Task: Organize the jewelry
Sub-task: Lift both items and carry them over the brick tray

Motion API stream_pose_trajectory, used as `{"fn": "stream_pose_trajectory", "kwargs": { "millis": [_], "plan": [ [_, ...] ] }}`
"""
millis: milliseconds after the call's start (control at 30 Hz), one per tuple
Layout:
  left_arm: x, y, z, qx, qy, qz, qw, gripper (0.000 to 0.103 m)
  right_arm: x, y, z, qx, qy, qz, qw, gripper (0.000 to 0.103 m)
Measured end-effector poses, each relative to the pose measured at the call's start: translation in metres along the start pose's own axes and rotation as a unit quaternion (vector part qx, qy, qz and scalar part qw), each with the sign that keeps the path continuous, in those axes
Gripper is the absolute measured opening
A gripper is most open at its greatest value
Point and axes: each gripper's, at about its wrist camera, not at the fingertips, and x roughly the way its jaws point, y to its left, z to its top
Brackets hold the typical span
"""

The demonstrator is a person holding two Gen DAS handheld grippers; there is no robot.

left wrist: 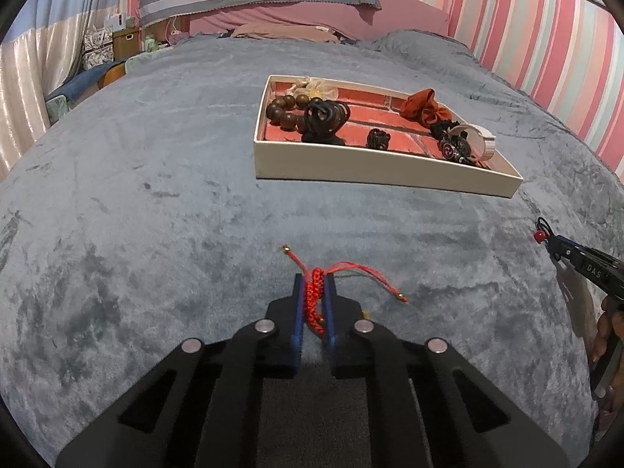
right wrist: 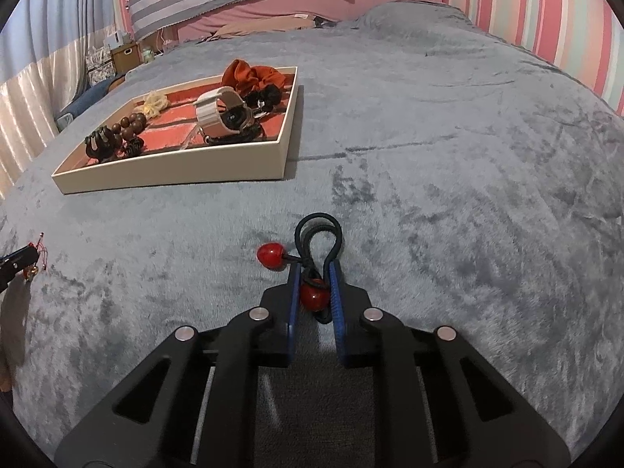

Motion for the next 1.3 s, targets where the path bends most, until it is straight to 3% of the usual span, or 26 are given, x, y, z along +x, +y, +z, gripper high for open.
{"fn": "stream_pose_trajectory", "kwargs": {
  "millis": [567, 933, 1300],
  "plan": [
    [-0.013, -0.008, 0.019, 0.007, -0.028, 0.008, 0.9996, 0.008, -0.018, 0.001, 0.017, 0.008, -0.032, 0.006, 0.999, 0.015],
    [-0.027, -0.025, 0.077, 0.022, -0.072, 0.003, 0.9972, 0.008, -0.037, 0.016, 0.067, 0.005, -0.071, 0.022, 0.997, 0.015],
    [-0.013, -0.04, 0.137, 0.039, -0.088, 0.005, 0.9954, 0.008, -0.032, 0.071, 0.126, -0.012, -0.092, 0.055, 0.994, 0.015]
  ]
}}
